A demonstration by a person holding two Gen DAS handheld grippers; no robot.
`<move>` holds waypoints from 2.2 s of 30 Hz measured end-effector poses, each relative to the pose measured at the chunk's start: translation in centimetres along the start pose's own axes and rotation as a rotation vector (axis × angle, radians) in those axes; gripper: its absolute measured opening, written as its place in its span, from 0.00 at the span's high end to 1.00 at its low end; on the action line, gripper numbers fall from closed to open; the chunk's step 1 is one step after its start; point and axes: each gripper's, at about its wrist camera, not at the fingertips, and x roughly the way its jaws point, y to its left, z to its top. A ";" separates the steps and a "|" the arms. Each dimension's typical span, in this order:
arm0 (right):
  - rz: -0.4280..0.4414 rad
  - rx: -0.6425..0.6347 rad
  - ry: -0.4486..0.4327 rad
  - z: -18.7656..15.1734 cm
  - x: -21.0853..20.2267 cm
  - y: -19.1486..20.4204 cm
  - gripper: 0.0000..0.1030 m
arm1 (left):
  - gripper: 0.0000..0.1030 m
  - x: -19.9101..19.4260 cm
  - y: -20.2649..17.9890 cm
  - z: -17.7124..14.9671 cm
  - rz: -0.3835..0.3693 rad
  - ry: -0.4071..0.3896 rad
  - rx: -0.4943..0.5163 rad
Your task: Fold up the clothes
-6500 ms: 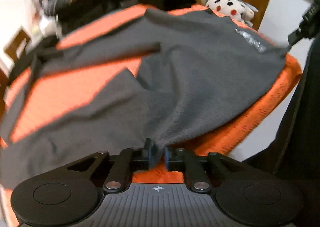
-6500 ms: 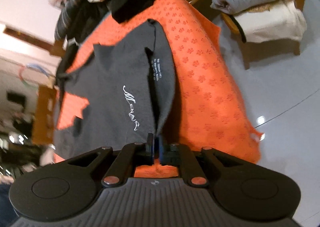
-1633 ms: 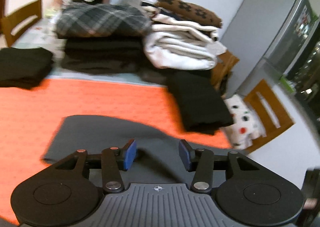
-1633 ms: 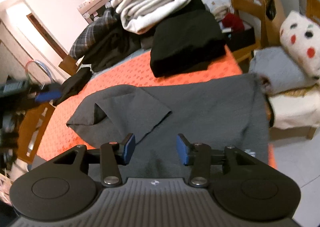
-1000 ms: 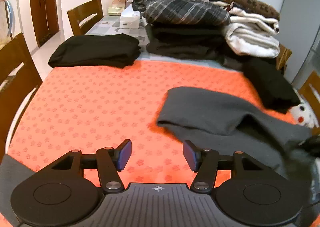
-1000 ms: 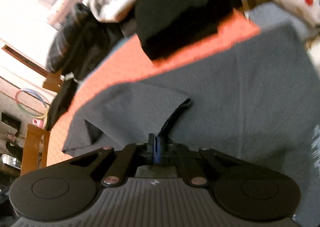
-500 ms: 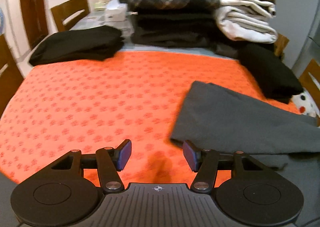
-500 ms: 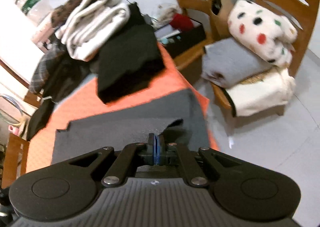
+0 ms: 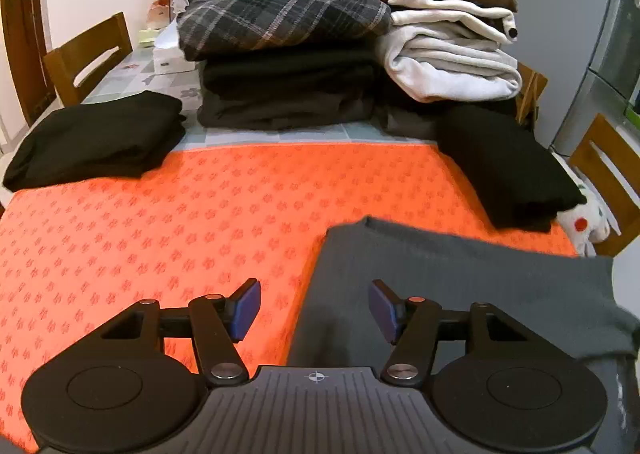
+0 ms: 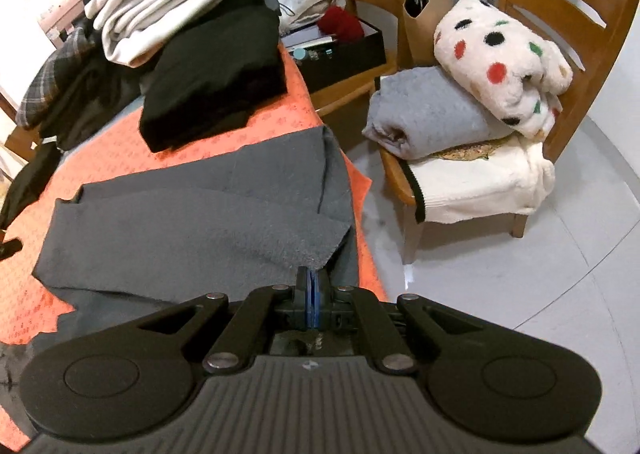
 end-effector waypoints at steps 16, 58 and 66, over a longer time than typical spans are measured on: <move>-0.005 0.062 -0.055 1.5 -0.1 -1.3 0.79 | 0.76 10.0 -3.8 6.0 -0.048 0.195 0.185; 0.107 0.187 0.000 1.6 2.3 -2.3 0.66 | 0.55 7.5 1.6 7.5 -0.364 0.294 -0.221; 0.075 0.274 -0.021 1.3 2.7 -3.5 0.52 | 0.46 3.3 0.9 5.0 -0.347 0.245 -0.216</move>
